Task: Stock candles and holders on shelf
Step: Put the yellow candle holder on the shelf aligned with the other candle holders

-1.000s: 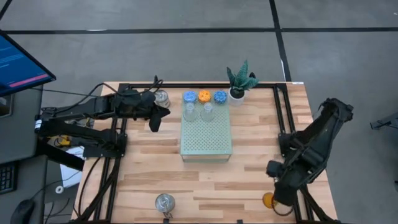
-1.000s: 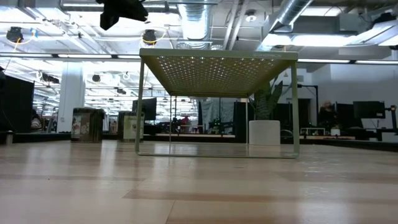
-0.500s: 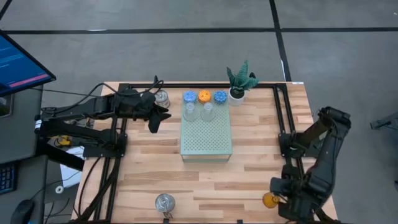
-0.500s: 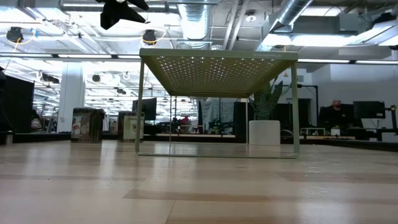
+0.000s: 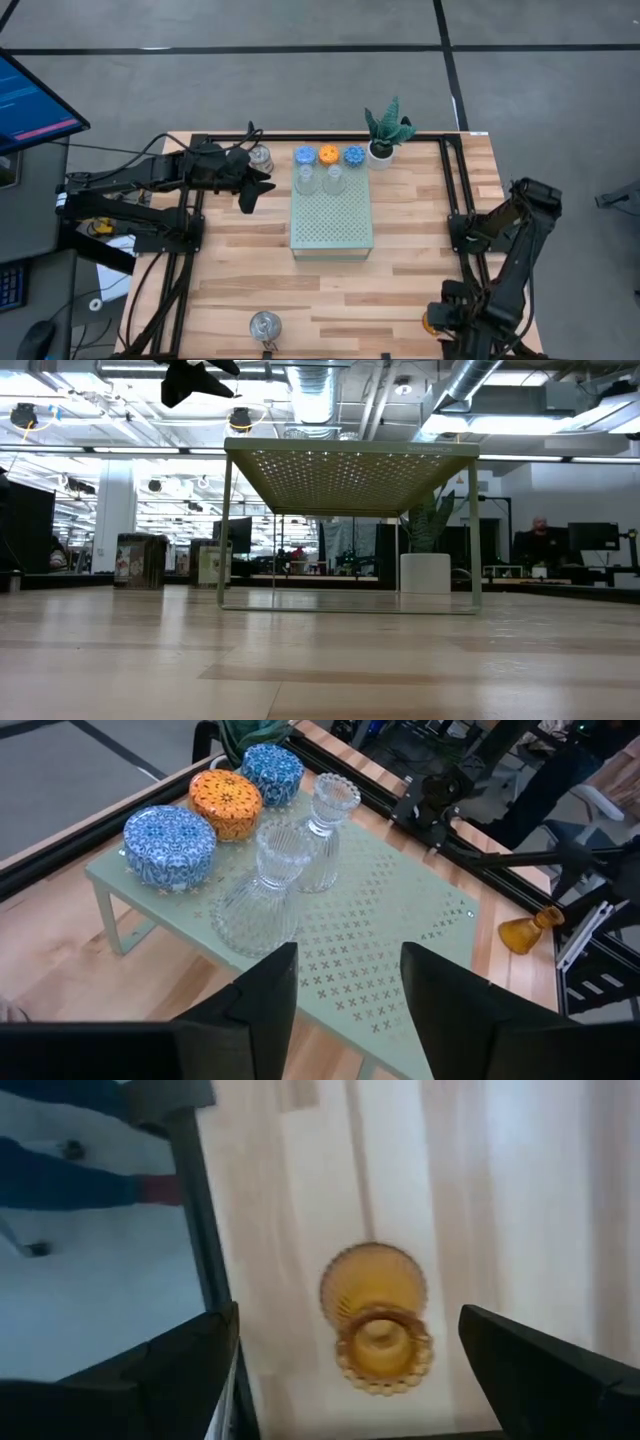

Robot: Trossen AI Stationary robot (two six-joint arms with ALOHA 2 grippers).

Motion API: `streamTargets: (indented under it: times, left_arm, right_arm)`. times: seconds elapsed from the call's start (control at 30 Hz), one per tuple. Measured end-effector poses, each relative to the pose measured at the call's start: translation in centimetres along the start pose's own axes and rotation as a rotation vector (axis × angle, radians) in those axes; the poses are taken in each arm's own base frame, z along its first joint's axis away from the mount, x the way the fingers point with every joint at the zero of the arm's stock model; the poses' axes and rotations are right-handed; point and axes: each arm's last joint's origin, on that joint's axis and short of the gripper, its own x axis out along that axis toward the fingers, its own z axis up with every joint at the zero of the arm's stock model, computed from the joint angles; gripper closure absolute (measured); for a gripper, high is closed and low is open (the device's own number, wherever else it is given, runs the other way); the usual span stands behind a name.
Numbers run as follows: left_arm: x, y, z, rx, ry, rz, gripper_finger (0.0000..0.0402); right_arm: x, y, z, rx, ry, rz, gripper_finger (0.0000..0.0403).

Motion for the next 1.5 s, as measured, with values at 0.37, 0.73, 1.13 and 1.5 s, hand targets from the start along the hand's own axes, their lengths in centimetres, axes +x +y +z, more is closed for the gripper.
streamTargets:
  times: [0.37, 0.73, 1.13, 1.5]
  left_arm:
    - [0.0, 0.0, 0.0, -0.022, 0.000, 0.001, 0.0224]
    - [0.0, 0.0, 0.0, -0.024, -0.001, 0.001, 0.0224]
    - [0.0, 0.0, 0.0, -0.025, 0.000, 0.001, 0.0224]
    - [0.0, 0.0, 0.0, -0.025, 0.000, 0.001, 0.0224]
  right_arm:
    - [1.9, -0.9, -0.9, -0.006, 0.031, -0.023, 0.0035]
    - [1.9, -0.9, -1.4, 0.008, 0.058, -0.021, 0.0072]
    - [2.0, -0.9, -1.4, 0.004, 0.055, -0.028, 0.0121]
    - [3.4, -1.6, -1.4, 0.024, 0.074, -0.030, 0.0124]
